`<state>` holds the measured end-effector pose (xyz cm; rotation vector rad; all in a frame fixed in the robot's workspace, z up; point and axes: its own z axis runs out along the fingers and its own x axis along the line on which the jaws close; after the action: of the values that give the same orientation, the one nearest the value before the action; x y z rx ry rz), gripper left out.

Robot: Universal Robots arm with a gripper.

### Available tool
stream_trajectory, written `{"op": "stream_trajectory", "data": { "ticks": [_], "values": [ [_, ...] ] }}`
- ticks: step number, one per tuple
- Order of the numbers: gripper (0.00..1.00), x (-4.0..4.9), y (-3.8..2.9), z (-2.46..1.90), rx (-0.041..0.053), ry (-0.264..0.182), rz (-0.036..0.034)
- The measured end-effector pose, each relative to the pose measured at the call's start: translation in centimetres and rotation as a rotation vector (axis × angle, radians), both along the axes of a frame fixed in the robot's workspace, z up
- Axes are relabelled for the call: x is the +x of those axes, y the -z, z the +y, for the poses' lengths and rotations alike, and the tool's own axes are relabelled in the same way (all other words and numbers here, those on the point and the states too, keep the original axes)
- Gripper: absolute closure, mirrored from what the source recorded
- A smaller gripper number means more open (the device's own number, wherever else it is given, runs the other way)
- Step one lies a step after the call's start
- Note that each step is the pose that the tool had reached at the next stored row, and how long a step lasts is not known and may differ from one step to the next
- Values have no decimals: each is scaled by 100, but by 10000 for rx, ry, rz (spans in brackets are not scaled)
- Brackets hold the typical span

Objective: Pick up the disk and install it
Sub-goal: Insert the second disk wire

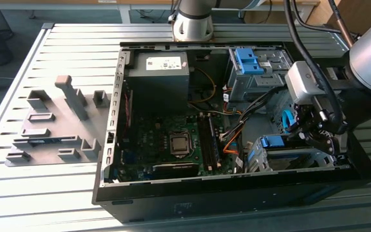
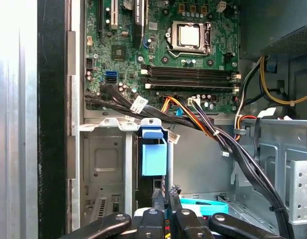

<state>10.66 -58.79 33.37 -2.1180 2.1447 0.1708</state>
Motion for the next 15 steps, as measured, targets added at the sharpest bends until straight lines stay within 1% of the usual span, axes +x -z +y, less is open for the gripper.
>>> {"op": "stream_trajectory", "data": {
  "ticks": [7, 14, 15],
  "values": [
    [84, 1, 45, -1, 8, -1, 0],
    [84, 1, 51, -1, 19, -1, -1],
    [83, 1, 53, -1, 23, -1, -1]
  ]
}}
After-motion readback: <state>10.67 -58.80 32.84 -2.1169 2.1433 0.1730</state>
